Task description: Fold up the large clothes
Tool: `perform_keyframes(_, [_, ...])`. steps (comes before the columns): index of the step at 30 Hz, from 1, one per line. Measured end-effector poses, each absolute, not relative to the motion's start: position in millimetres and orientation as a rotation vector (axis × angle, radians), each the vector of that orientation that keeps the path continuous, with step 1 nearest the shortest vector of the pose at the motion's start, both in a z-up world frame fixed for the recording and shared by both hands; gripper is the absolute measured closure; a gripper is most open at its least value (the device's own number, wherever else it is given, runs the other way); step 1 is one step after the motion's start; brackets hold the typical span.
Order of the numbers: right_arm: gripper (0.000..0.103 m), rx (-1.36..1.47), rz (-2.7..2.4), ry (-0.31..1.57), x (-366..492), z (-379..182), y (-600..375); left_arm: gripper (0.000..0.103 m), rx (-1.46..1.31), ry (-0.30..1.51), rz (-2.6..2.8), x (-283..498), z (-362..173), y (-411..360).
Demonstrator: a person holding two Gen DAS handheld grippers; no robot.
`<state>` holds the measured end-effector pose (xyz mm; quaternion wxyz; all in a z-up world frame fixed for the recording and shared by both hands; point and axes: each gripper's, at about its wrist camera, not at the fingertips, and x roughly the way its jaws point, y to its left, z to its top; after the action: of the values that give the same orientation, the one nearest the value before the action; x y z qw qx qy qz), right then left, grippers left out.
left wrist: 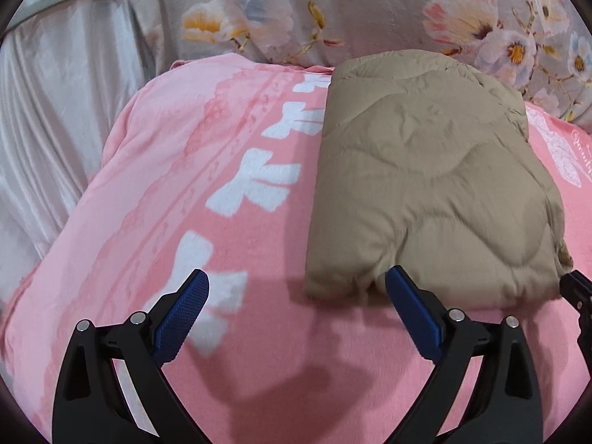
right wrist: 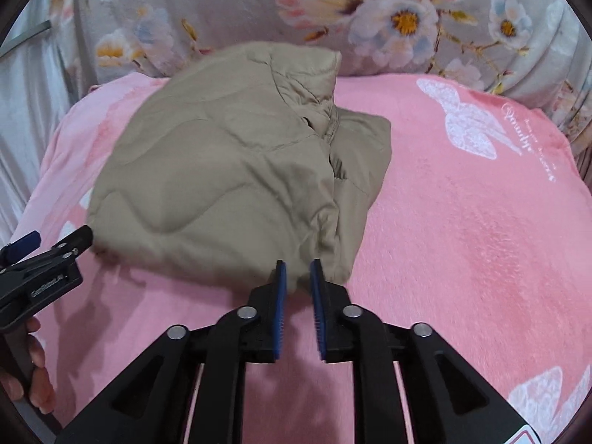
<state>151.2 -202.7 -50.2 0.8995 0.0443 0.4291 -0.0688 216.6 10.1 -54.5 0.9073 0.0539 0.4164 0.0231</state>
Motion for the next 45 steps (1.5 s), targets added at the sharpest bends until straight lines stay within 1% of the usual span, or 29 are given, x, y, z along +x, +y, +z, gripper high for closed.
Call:
perform_keyframes(1, [0.061, 0.074, -0.147, 0.858, 139, -49, -199, 0.008, 0.1, 0.857, 0.042, 210, -57, 11])
perform_keyframes(2, [0.042, 0.053, -0.162, 0.823, 124, -49, -195, 0.008, 0.089, 0.853, 0.036, 202, -59, 11])
perform_keyframes(3, [0.036, 0.041, -0.173, 0.798, 114, -49, -193, 0.008, 0.084, 0.849, 0.031, 192, -63, 9])
perform_keyframes(5, [0.034, 0.011, -0.181, 0.762, 90, -53, -186, 0.008, 0.091, 0.835, 0.015, 171, -71, 2])
perform_keyframes(9, [0.031, 0.0, -0.191, 0.762, 63, -58, -183, 0.008, 0.073, 0.804, -0.016, 137, -78, -7])
perform_keyframes(13, [0.03, 0.062, -0.192, 0.778, 44, -64, -188, 0.008, 0.049, 0.787, -0.029, 115, -80, -12])
perform_keyframes(17, [0.03, 0.059, -0.195, 0.776, 32, -69, -185, 0.008, 0.068, 0.747, -0.025, 101, -79, -17])
perform_keyframes(21, [0.03, 0.031, -0.2, 0.74, 26, -66, -178, 0.006, 0.081, 0.712, -0.016, 96, -76, -19])
perform_keyframes(28, [0.03, 0.017, -0.199, 0.739, 27, -67, -176, 0.005, 0.123, 0.66, -0.005, 88, -72, -27])
perform_keyframes(45, [0.03, 0.018, -0.202, 0.746, 26, -71, -176, 0.005, 0.142, 0.637, -0.009, 83, -71, -30])
